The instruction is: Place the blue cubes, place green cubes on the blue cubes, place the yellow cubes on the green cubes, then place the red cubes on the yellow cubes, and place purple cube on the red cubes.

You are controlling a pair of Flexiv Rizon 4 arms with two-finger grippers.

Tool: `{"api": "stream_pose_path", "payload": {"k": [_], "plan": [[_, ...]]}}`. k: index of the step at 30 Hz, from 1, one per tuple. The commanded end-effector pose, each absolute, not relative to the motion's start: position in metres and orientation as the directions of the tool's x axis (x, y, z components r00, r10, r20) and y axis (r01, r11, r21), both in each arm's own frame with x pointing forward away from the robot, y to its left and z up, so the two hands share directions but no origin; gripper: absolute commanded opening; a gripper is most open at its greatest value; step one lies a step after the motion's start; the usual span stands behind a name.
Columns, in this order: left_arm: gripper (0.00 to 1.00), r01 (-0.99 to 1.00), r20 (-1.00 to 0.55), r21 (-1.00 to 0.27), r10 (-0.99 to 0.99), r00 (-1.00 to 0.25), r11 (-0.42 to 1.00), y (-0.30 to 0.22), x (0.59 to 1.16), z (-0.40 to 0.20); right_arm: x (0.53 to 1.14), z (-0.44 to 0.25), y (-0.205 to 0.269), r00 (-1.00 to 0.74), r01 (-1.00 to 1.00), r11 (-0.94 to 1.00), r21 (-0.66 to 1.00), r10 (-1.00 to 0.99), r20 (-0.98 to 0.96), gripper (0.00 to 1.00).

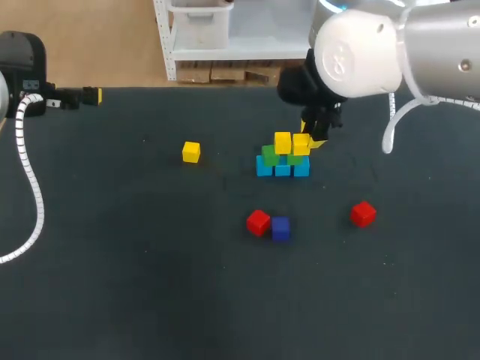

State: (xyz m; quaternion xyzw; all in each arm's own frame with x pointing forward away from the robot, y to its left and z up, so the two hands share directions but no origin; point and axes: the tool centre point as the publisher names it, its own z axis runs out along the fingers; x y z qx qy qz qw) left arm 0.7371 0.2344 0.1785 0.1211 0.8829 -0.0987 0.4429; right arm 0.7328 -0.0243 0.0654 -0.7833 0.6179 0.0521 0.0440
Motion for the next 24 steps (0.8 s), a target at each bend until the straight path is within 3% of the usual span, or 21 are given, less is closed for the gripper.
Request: {"api": "stream_pose_path", "payload": {"k": [1,18,24], "plan": [[1.00,0.324,-0.807,-0.082,0.128,-0.577,0.942,0.2380,0.7380,0.1784,0.7370,0.0624,-0.0236,0.229,-0.973,-0.232,0.005,-0.964,-0.136,0.00],[1.00,0.324,-0.807,-0.082,0.128,-0.577,0.942,0.2380,0.7380,0.1784,0.7390,0.0605,-0.0226,0.225,-0.973,-0.229,0.010,-0.964,-0.144,0.00],[1.00,0.324,-0.807,-0.082,0.128,-0.577,0.942,0.2380,0.7380,0.1784,0.7394,0.0599,-0.0227,0.223,-0.974,-0.227,0.009,-0.964,-0.143,0.05]]}}
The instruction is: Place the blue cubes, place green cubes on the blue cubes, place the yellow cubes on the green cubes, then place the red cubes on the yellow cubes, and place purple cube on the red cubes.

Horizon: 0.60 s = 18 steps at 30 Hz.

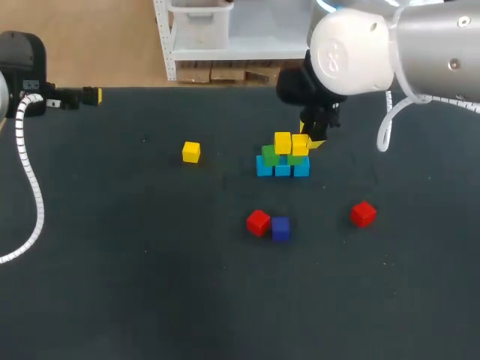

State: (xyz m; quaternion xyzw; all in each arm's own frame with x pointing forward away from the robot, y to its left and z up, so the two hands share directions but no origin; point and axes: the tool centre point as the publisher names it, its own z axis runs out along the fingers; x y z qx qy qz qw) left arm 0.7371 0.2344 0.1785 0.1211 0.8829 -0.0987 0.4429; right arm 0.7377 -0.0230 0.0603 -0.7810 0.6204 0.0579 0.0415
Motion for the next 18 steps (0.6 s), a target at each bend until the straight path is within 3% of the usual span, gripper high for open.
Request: {"api": "stream_pose_path", "payload": {"k": [1,5,8,10,11,12,13,15,18], "plan": [[1.00,0.324,-0.807,-0.082,0.128,-0.577,0.942,0.2380,0.7380,0.1784,0.7395,0.0599,-0.0227,0.223,-0.974,-0.226,0.008,-0.964,-0.143,0.16],[1.00,0.324,-0.807,-0.082,0.128,-0.577,0.942,0.2380,0.7380,0.1784,0.7395,0.0598,-0.0227,0.221,-0.975,-0.224,0.006,-0.965,-0.143,0.30],[1.00,0.324,-0.807,-0.082,0.128,-0.577,0.942,0.2380,0.7380,0.1784,0.7396,0.0595,-0.0228,0.219,-0.975,-0.222,0.004,-0.965,-0.141,0.46],[1.00,0.324,-0.807,-0.082,0.128,-0.577,0.942,0.2380,0.7380,0.1784,0.7396,0.0592,-0.0228,0.218,-0.975,-0.221,0.002,-0.966,-0.140,0.50],[1.00,0.324,-0.807,-0.082,0.128,-0.577,0.942,0.2380,0.7380,0.1784,0.7396,0.0591,-0.0228,0.218,-0.975,-0.220,0.002,-0.966,-0.140,0.65],[1.00,0.324,-0.807,-0.082,0.128,-0.577,0.942,0.2380,0.7380,0.1784,0.7397,0.0589,-0.0228,0.218,-0.975,-0.220,0.001,-0.966,-0.139,0.89],[1.00,0.324,-0.807,-0.082,0.128,-0.577,0.942,0.2380,0.7380,0.1784,0.7397,0.0587,-0.0227,0.218,-0.975,-0.220,0.000,-0.966,-0.138,0.97],[1.00,0.324,-0.807,-0.082,0.128,-0.577,0.942,0.2380,0.7380,0.1784,0.7397,0.0585,-0.0227,0.218,-0.976,-0.220,0.000,-0.966,-0.137,0.99],[1.00,0.324,-0.807,-0.082,0.128,-0.577,0.942,0.2380,0.7380,0.1784,0.7397,0.0583,-0.0225,0.218,-0.976,-0.219,-0.001,-0.967,-0.135,0.84]]}}
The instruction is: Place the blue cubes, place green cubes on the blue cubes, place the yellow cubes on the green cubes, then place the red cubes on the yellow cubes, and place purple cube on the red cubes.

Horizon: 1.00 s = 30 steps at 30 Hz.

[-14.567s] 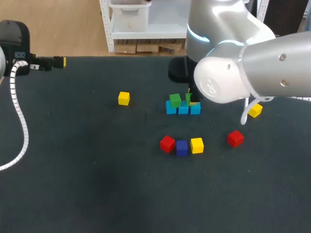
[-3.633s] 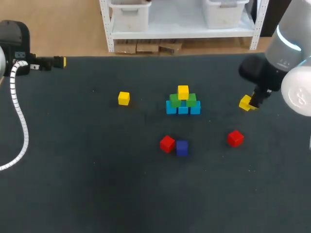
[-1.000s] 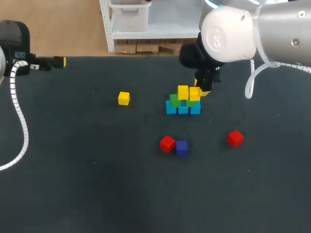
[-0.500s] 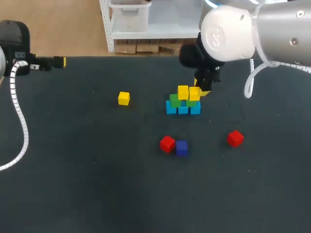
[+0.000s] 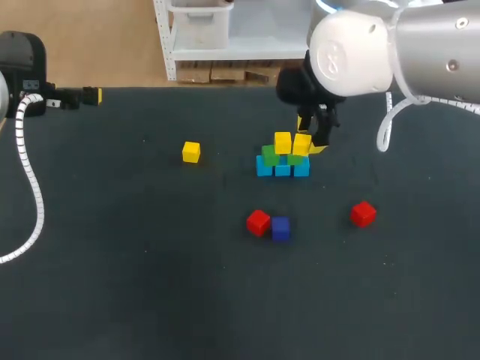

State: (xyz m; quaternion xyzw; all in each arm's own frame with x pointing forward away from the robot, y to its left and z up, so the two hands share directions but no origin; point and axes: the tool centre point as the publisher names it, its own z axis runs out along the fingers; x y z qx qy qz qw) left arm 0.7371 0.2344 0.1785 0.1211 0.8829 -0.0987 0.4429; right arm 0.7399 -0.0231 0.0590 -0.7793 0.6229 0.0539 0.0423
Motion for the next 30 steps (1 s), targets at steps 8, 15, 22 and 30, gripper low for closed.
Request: {"api": "stream_pose_path", "payload": {"k": [8,15,22,30], "plan": [[1.00,0.324,-0.807,-0.082,0.128,-0.577,0.942,0.2380,0.7380,0.1784,0.7408,0.0573,-0.0225,0.218,-0.976,-0.219,-0.009,-0.969,-0.115,0.40],[1.00,0.324,-0.807,-0.082,0.128,-0.577,0.942,0.2380,0.7380,0.1784,0.7414,0.0572,-0.0227,0.221,-0.975,-0.221,-0.008,-0.969,-0.111,0.34],[1.00,0.324,-0.807,-0.082,0.128,-0.577,0.942,0.2380,0.7380,0.1784,0.7417,0.0572,-0.0240,0.225,-0.974,-0.226,-0.009,-0.969,-0.105,0.44],[1.00,0.324,-0.807,-0.082,0.128,-0.577,0.942,0.2380,0.7380,0.1784,0.7427,0.0575,-0.0245,0.228,-0.974,-0.228,-0.018,-0.968,-0.102,1.00]]}}
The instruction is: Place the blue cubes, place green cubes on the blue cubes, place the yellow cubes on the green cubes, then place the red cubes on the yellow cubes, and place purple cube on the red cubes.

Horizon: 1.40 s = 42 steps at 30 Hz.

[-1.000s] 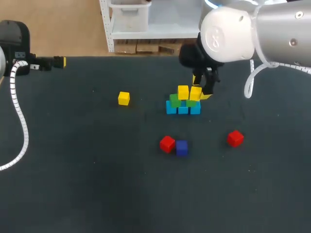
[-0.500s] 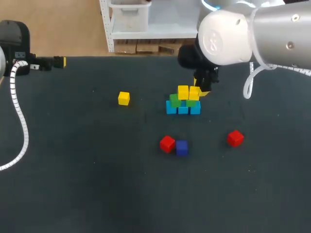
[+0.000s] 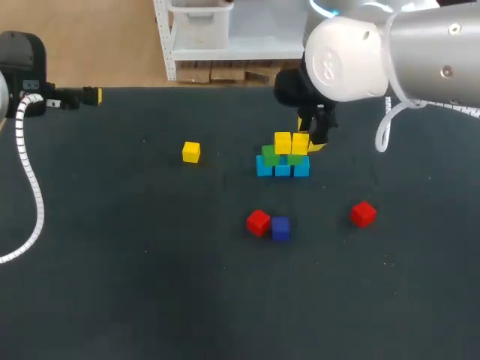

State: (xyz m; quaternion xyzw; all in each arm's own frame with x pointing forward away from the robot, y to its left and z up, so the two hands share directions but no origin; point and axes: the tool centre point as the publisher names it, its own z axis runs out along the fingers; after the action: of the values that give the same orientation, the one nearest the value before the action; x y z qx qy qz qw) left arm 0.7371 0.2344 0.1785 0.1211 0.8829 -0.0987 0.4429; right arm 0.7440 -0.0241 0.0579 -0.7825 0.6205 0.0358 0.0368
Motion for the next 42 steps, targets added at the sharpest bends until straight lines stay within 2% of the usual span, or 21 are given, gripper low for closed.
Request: {"api": "stream_pose_path", "payload": {"k": [1,8,9,10,14,42], "plan": [[1.00,0.324,-0.807,-0.082,0.128,-0.577,0.942,0.238,0.738,0.178,0.743,0.058,-0.024,0.230,-0.973,-0.229,-0.018,-0.968,-0.101,1.00],[1.00,0.324,-0.807,-0.082,0.128,-0.577,0.942,0.238,0.738,0.178,0.746,0.055,-0.030,0.221,-0.975,-0.219,-0.030,-0.973,-0.072,1.00],[1.00,0.324,-0.807,-0.082,0.128,-0.577,0.942,0.238,0.738,0.178,0.747,0.054,-0.030,0.218,-0.976,-0.216,-0.034,-0.974,-0.069,0.91],[1.00,0.324,-0.807,-0.082,0.128,-0.577,0.942,0.238,0.738,0.178,0.748,0.054,-0.031,0.214,-0.976,-0.212,-0.037,-0.975,-0.066,0.75],[1.00,0.324,-0.807,-0.082,0.128,-0.577,0.942,0.238,0.738,0.178,0.753,0.049,-0.033,0.199,-0.979,-0.196,-0.052,-0.979,-0.053,0.49],[1.00,0.324,-0.807,-0.082,0.128,-0.577,0.942,0.238,0.738,0.178,0.763,0.046,-0.032,0.171,-0.983,-0.166,-0.084,-0.984,-0.057,0.49]]}}
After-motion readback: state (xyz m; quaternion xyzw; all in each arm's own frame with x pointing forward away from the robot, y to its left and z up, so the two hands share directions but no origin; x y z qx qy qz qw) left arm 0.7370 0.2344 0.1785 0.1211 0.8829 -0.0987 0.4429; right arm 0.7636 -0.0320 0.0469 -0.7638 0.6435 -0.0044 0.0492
